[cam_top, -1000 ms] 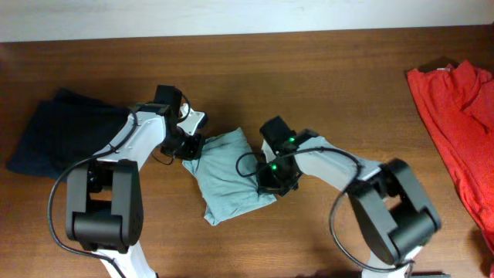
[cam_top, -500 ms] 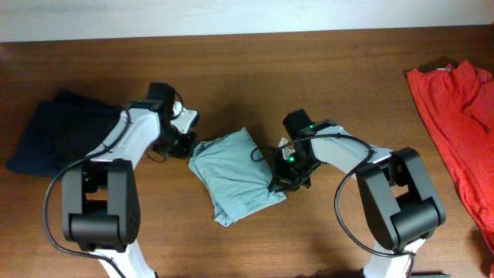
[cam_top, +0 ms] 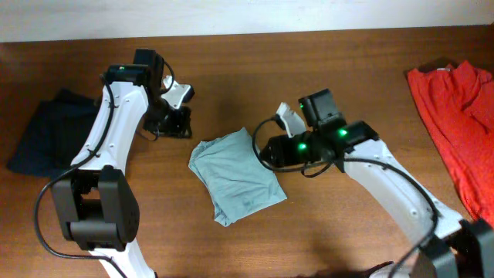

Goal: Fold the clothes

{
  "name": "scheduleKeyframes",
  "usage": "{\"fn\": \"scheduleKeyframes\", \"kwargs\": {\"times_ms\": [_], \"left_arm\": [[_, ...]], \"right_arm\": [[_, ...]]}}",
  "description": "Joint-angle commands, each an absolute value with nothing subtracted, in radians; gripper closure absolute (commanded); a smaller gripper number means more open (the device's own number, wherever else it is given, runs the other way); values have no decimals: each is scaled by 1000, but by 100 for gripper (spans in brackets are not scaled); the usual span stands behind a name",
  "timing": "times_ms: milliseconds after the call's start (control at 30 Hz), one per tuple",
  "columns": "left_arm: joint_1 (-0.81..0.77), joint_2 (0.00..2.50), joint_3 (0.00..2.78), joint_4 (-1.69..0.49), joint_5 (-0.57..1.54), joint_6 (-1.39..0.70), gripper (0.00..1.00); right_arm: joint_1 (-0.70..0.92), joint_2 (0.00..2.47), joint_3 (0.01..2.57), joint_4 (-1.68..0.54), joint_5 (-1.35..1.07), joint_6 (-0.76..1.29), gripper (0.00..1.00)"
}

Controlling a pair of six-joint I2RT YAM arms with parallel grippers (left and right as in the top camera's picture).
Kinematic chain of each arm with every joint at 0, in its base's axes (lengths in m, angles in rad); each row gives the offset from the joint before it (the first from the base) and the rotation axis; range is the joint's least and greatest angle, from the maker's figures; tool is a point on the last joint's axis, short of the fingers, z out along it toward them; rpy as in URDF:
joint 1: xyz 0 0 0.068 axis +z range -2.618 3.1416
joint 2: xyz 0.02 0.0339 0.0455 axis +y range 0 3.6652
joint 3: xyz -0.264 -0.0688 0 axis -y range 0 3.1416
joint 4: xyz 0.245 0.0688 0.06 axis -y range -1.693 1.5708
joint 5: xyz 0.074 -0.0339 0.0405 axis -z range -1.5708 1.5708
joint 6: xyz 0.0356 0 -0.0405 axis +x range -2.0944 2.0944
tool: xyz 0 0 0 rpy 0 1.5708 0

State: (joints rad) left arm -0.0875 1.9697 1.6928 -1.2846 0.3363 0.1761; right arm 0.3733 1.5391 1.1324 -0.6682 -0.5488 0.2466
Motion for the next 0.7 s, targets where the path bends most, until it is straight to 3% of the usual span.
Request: {"fn": "scheduleKeyframes", "kwargs": {"times_ms": [0, 667], "left_arm": [[-99, 1969, 1685, -1341, 452, 169, 83], [-305, 1959, 1195, -1099, 448, 35, 85]], "right_arm": [[366, 1548, 1140, -634, -535, 212, 60], [367, 1836, 1140, -422, -620, 357, 60]]}}
